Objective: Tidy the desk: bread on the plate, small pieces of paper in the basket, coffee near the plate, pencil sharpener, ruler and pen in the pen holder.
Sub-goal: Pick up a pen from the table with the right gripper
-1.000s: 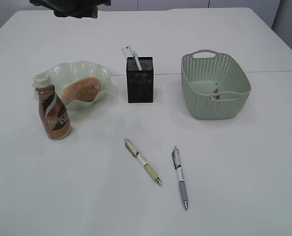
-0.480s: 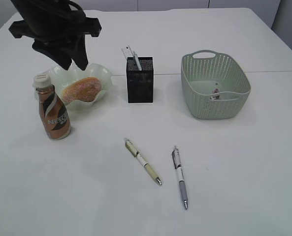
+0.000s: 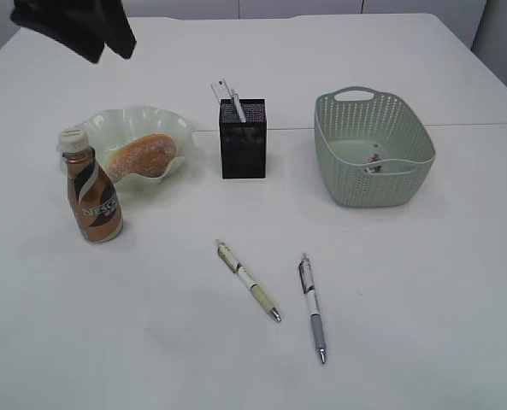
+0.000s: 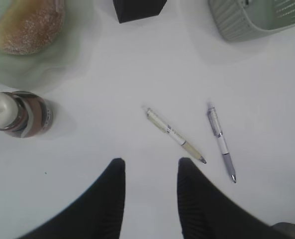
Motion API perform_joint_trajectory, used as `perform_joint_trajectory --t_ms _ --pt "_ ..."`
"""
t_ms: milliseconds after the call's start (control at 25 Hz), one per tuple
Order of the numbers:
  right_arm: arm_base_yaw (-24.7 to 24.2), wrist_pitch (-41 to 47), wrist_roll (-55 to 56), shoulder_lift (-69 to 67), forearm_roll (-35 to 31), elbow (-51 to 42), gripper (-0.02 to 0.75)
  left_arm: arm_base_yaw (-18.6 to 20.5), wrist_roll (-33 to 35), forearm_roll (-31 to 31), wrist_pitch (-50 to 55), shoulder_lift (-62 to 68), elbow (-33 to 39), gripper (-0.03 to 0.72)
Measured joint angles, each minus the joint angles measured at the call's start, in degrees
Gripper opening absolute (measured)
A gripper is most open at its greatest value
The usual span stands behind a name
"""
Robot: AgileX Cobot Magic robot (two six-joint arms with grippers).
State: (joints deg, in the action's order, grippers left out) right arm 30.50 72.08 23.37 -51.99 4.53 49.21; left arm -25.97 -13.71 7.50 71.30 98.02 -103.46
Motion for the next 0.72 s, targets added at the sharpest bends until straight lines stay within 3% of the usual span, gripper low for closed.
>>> perform_joint_trajectory --t_ms 360,720 --pt "0.0 -3.2 4.7 -14.5 -2.8 8.7 0.464 0.0 0.0 0.1 0.6 -11.4 0.0 0.258" --pt "0.0 -9.2 8.1 -25.4 -5.0 9.5 0.464 0.0 0.1 0.0 1.3 -18.0 0.0 0.258"
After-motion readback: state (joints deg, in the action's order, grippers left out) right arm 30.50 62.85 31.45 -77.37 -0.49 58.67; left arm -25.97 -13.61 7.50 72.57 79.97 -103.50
